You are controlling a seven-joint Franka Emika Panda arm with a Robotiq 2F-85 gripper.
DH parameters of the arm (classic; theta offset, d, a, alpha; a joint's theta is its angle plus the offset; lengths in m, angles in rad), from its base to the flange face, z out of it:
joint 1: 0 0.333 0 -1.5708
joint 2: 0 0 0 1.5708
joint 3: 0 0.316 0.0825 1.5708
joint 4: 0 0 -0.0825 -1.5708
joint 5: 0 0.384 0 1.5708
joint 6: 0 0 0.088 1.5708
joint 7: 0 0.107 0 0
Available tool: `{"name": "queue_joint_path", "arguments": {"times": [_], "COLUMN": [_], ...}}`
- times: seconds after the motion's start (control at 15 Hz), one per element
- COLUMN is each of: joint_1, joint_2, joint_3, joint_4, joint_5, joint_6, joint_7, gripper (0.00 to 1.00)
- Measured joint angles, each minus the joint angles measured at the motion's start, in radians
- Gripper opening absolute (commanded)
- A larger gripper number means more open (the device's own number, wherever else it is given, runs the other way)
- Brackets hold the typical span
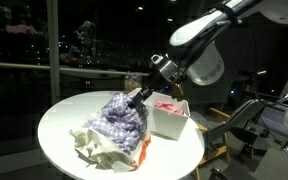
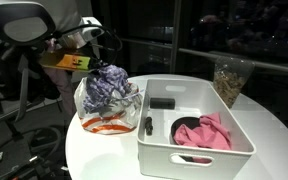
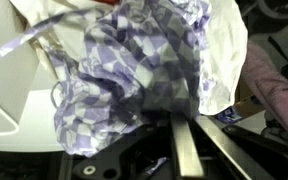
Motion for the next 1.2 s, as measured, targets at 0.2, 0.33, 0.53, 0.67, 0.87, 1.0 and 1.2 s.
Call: {"name": "queue_joint_path", "arguments": {"times": [0.2, 0.33, 0.53, 0.67, 0.87, 1.0, 1.2], "joint_1": [-0.071, -0.1, -0.104, -0.087, -0.043, -0.018, -0.013], "joint_2": [0.016, 0.036, 0.086, 0.13, 0.205, 0.263, 0.363], "joint_3": [0.01, 0.007, 0.001, 0.001, 0.005, 0.011, 0.031], "joint_4": [-0.001, 0.005, 0.035, 0.061, 0.109, 0.152, 0.224], "joint_5": [-0.067, -0.091, -0.094, -0.089, -0.034, 0.063, 0.243], "joint_6": [-0.12, -0.197, -0.321, -0.36, -0.345, -0.317, -0.297], "joint_7": [0.05, 0.066, 0.073, 0.07, 0.035, -0.025, -0.162], "gripper": [0.01, 0.01, 0.01, 0.01, 0.01, 0.01, 0.01]}}
